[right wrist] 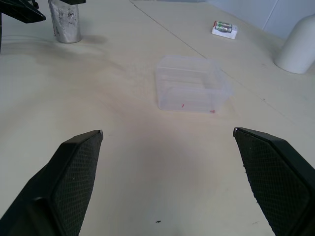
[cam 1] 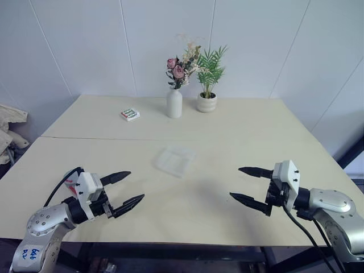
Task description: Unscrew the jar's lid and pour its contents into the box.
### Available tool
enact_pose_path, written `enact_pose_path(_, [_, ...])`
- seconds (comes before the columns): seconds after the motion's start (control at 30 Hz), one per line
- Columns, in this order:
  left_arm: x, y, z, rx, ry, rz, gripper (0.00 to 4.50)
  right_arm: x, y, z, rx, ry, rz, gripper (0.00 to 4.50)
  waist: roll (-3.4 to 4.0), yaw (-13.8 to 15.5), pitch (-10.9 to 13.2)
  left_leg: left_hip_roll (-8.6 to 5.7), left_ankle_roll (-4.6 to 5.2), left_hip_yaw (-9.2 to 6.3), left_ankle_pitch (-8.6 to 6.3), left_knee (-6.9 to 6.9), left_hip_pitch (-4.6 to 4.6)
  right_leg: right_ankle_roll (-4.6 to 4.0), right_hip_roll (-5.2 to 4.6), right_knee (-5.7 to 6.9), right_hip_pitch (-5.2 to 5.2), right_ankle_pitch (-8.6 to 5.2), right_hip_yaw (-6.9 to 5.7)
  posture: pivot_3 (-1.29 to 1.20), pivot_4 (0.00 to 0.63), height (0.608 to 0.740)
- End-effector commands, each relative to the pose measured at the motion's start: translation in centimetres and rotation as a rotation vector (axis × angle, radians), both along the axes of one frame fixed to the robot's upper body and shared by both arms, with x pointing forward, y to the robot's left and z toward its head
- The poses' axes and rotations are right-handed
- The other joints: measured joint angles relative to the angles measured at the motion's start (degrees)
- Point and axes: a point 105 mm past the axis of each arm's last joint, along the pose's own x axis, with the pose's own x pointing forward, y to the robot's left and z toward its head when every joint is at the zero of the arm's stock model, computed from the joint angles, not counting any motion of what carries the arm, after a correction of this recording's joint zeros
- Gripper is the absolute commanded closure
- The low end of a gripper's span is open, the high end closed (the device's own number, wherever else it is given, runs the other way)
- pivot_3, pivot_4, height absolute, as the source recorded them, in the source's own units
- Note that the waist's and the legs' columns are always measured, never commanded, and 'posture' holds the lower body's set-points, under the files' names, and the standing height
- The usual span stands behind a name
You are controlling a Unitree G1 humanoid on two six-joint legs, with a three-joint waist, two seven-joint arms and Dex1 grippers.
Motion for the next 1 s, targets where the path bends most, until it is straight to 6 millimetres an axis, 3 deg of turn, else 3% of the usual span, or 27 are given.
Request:
enact_pose_path(0.03, [-0.5, -0.2, 1.0, 0.002, -0.05, -0.001, 0.02, -0.2, 0.9, 1.1, 0.023, -0.024, 0.06, 0.0, 0.0, -0.02, 0.0, 0.0, 0.0, 0.0, 0.0, 0.0, 0.0, 0.0, 0.0, 0.0, 0.0, 0.0, 0.0, 0.0, 0.15, 0.74])
enact_pose_path(0.13, [-0.7, -0.1, 0.8, 0.001, -0.048, 0.012, 0.02, 0.2, 1.4, 1.1, 0.016, -0.032, 0.081, 0.0, 0.0, -0.06, 0.0, 0.01, 0.0, 0.0, 0.0, 0.01, 0.03, 0.0, 0.01, 0.02, 0.0, 0.0, 0.01, 0.0, 0.15, 0.74])
enact_pose_path(0.33, [-3.8, 0.3, 0.7, -0.113, -0.036, 0.077, 0.02, 1.0, 3.9, 1.5, 0.049, -0.032, 0.21, 0.0, 0.0, -0.28, 0.0, 0.06, -0.05, 0.15, -0.08, -0.02, 0.02, 0.0, 0.01, -0.02, -0.05, 0.0, 0.18, 0.0, 0.15, 0.74])
enact_pose_path(0.4, [-4.3, 1.1, 0.2, -0.114, -0.043, 0.163, 0.02, 1.1, 4.6, 1.5, 0.056, -0.031, 0.252, 0.0, 0.0, -0.05, 0.0, 0.06, -0.06, 0.13, -0.11, -0.02, 0.02, 0.01, 0.02, 0.01, -0.08, 0.0, 0.17, 0.0, 0.15, 0.74])
enact_pose_path(0.53, [-7.7, 2.9, -2.1, -0.181, -0.014, 0.434, 0.02, 0.9, 7.9, 2.8, 0.099, -0.064, 0.411, 0.0, -0.04, -0.63, -0.01, 0.04, -0.04, 0.29, -0.16, 0.0, 0.03, 0.04, -0.01, -0.06, -0.06, 0.02, 0.31, 0.0, 0.15, 0.74])
enact_pose_path(0.67, [-9.0, 4.8, -3.1, -0.265, -0.025, 0.647, 0.02, 1.2, 9.2, 3.4, 0.111, -0.084, 0.468, 0.0, -0.06, 0.07, 0.0, 0.07, -0.01, 0.46, -0.21, 0.04, 0.06, 0.11, 0.06, -0.22, -0.09, 0.06, 0.52, 0.0, 0.15, 0.74])
enact_pose_path(0.8, [-10.3, 9.1, -5.1, -0.37, -0.059, 0.992, 0.02, 0.8, 10.4, 4.6, 0.1, -0.11, 0.57, 0.0, -0.08, -0.03, -0.02, 0.04, 0.02, 0.53, -0.18, 0.12, 0.04, 0.04, 0.02, -0.41, 0.01, 0.07, 0.55, 0.0, 0.15, 0.74])
enact_pose_path(1.0, [-8.8, 12.8, -4.9, -0.301, -0.12, 1.105, 0.02, 0.1, 10.4, 4.5, 0.063, -0.117, 0.625, 0.0, -0.18, 0.04, -0.07, 0.08, 0.04, 0.56, -0.22, 0.07, -0.02, 0.05, 0.09, -0.45, -0.11, 0.08, 0.57, 0.0, 0.15, 0.74])
